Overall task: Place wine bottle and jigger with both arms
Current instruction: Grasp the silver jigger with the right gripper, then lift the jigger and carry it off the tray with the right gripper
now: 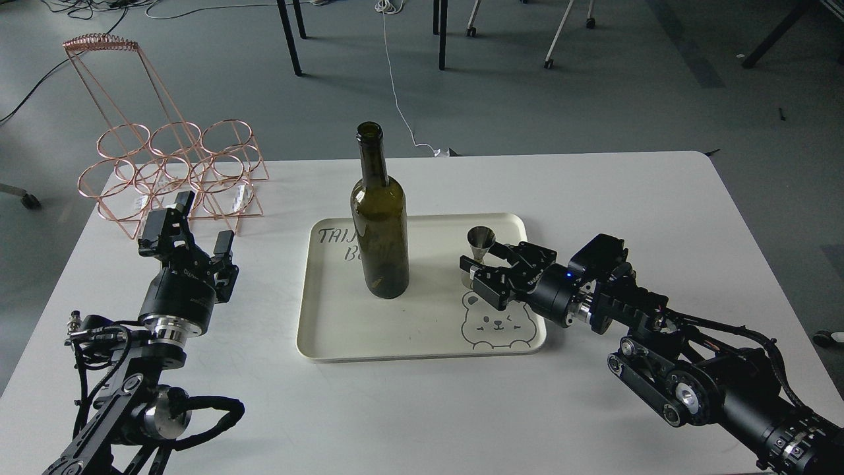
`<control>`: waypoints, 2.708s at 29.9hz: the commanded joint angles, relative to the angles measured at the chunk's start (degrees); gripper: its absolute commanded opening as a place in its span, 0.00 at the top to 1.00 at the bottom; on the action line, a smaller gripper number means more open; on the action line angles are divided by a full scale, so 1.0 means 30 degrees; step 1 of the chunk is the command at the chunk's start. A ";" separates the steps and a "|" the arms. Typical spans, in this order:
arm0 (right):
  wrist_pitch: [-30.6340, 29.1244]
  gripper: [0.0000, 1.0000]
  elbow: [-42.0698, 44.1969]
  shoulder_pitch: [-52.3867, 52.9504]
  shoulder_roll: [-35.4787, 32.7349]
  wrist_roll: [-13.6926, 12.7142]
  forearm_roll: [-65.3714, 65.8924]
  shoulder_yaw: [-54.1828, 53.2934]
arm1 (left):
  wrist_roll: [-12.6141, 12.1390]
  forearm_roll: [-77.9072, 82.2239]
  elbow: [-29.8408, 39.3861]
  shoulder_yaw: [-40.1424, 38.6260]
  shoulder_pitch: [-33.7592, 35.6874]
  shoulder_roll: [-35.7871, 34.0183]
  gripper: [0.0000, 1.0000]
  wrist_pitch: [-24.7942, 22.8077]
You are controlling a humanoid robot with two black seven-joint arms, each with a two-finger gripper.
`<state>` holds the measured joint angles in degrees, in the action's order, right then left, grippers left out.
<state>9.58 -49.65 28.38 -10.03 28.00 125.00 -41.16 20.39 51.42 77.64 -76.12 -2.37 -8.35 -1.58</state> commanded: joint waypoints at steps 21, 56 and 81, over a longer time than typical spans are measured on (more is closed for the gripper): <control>0.0232 0.83 -0.0207 0.0297 -0.0522 0.0000 0.0001 -0.0109 | 0.0116 -0.0030 -0.0013 0.0002 -0.0001 0.0000 0.02 0.0000; 0.3544 0.81 0.2104 -0.1988 -0.5885 0.0000 0.0001 -0.5061 | 0.0263 -0.0059 -0.0013 0.0032 -0.0030 0.0029 0.02 0.0000; 0.4832 0.77 0.4098 -0.1988 -0.5709 0.0000 -0.3375 -0.2570 | 0.0322 -0.0059 -0.0013 0.0032 -0.0030 0.0029 0.02 -0.0029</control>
<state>23.72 -38.08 22.35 -27.23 28.00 114.88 -48.95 21.35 51.24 77.61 -76.02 -2.46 -8.26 -1.59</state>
